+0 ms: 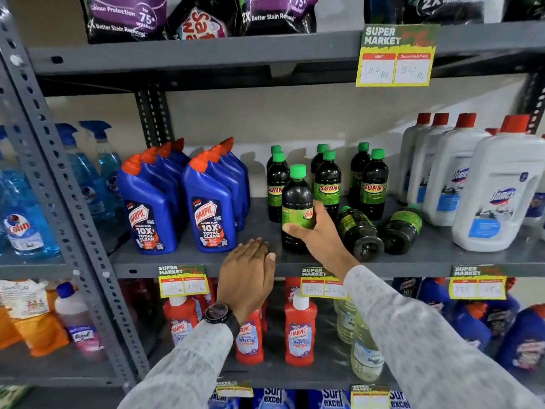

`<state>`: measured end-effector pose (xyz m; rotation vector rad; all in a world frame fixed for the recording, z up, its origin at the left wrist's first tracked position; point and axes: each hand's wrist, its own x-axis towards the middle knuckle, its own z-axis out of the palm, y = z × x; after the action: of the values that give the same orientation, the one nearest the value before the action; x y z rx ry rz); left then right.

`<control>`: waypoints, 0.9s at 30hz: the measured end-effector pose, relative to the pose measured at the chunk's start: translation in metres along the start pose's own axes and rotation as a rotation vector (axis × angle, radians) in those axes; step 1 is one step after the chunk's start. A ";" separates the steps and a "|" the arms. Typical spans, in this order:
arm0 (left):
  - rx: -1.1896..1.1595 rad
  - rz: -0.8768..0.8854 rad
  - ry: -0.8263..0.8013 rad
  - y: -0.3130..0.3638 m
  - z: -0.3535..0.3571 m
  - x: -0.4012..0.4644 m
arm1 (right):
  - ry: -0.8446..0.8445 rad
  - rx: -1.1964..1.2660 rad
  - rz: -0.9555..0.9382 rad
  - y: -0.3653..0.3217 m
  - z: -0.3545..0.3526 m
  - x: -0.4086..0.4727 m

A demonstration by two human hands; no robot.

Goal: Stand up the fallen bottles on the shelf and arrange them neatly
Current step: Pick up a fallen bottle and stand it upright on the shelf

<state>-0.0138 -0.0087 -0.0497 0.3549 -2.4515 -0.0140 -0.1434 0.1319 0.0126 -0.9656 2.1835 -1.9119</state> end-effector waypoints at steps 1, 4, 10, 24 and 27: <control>0.001 0.001 0.003 0.000 0.000 0.001 | 0.013 -0.023 -0.013 -0.001 0.001 0.000; -0.002 0.001 0.014 0.001 -0.001 0.001 | 0.057 -0.107 -0.052 -0.006 0.003 -0.002; 0.003 0.003 0.008 0.000 0.002 -0.001 | 0.007 0.015 -0.063 0.002 -0.001 -0.004; 0.006 -0.010 0.025 0.003 0.000 -0.002 | 0.074 -0.047 -0.094 0.006 0.005 -0.001; 0.001 -0.007 0.026 0.003 0.000 -0.002 | 0.064 -0.079 -0.099 0.007 0.004 -0.001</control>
<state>-0.0131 -0.0055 -0.0507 0.3625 -2.4249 -0.0114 -0.1434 0.1292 0.0051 -1.0594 2.3044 -1.9369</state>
